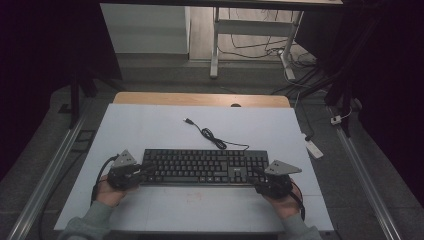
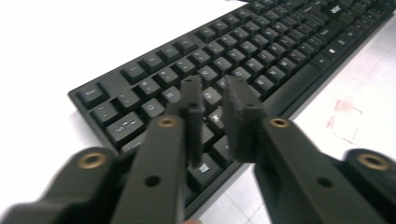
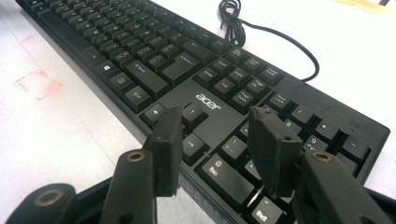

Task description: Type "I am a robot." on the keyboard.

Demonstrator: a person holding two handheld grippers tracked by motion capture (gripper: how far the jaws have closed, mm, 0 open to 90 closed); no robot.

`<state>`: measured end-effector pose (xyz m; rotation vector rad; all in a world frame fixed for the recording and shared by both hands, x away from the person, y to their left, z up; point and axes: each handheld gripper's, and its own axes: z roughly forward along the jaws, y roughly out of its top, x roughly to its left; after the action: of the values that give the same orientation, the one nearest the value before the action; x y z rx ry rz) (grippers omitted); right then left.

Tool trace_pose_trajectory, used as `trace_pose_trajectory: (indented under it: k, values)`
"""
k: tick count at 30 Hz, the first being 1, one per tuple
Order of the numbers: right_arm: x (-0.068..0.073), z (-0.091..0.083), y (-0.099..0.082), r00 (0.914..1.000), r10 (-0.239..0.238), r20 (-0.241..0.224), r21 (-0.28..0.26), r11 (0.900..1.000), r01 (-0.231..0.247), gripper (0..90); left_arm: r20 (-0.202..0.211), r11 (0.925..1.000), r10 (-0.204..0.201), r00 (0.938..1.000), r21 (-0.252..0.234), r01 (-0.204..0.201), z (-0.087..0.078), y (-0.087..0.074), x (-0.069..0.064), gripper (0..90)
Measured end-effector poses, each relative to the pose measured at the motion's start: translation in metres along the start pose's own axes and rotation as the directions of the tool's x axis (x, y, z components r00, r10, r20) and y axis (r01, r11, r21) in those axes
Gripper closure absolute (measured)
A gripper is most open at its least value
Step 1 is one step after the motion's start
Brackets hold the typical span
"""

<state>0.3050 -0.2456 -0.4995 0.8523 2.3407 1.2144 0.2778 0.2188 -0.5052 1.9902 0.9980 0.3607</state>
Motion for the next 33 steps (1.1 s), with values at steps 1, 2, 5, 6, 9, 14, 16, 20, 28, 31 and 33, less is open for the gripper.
trace_pose_trajectory:
  k: [1, 2, 5, 6, 9, 14, 16, 20, 28, 31, 33]
  values:
    - [0.000, 0.000, 0.000, 1.0000, 0.000, 0.001, 0.002, 1.0000, 0.000, 55.5, 0.005, 1.0000, 0.005, 1.0000, 0.003, -0.005, 0.000, 0.001, -0.001, 84.0]
    - [-0.001, 0.000, -0.001, 1.0000, 0.000, 0.003, -0.002, 1.0000, 0.000, 55.5, 0.010, 1.0000, 0.008, 0.9999, 0.005, -0.008, 0.001, 0.002, -0.002, 86.6]
    - [-0.001, 0.000, -0.001, 1.0000, 0.001, 0.004, -0.001, 1.0000, -0.001, 55.4, 0.020, 0.9998, 0.015, 0.9997, 0.013, -0.015, 0.003, 0.003, -0.004, 88.9]
    - [0.000, 0.000, -0.001, 0.9999, -0.002, 0.011, 0.004, 1.0000, 0.002, 55.4, 0.024, 0.9997, 0.017, 0.9996, 0.015, -0.017, 0.004, 0.004, -0.004, 89.0]
    - [-0.001, 0.001, -0.001, 1.0000, -0.002, 0.003, 0.005, 1.0000, 0.002, 55.3, 0.035, 0.9995, 0.025, 0.9991, 0.019, -0.026, 0.007, 0.006, -0.007, 89.0]
    - [-0.001, 0.003, -0.002, 1.0000, 0.000, 0.002, 0.007, 1.0000, 0.000, 55.2, 0.052, 0.9986, 0.046, 0.9976, 0.026, -0.047, 0.015, 0.011, -0.014, 89.0]
    - [-0.001, 0.003, -0.002, 1.0000, -0.001, 0.002, 0.010, 1.0000, 0.001, 55.1, 0.058, 0.9977, 0.057, 0.9967, 0.034, -0.060, 0.018, 0.012, -0.017, 89.0]
    - [-0.001, 0.004, -0.003, 1.0000, 0.000, 0.010, 0.021, 0.9998, 0.000, 55.1, 0.070, 0.9953, 0.079, 0.9944, 0.052, -0.082, 0.025, 0.015, -0.020, 89.0]
    - [-0.002, 0.005, -0.003, 1.0000, 0.004, 0.005, 0.021, 0.9998, -0.004, 55.1, 0.096, 0.9891, 0.114, 0.9888, 0.082, -0.122, 0.040, 0.020, -0.029, 89.0]
    - [-0.003, 0.005, -0.004, 0.9999, 0.006, 0.010, 0.022, 0.9997, -0.006, 55.1, 0.112, 0.9843, 0.139, 0.9840, 0.094, -0.149, 0.048, 0.025, -0.036, 89.0]
    - [-0.004, 0.004, -0.004, 0.9999, 0.008, 0.009, 0.023, 0.9997, -0.008, 55.1, 0.120, 0.9820, 0.148, 0.9817, 0.100, -0.160, 0.052, 0.028, -0.038, 89.0]
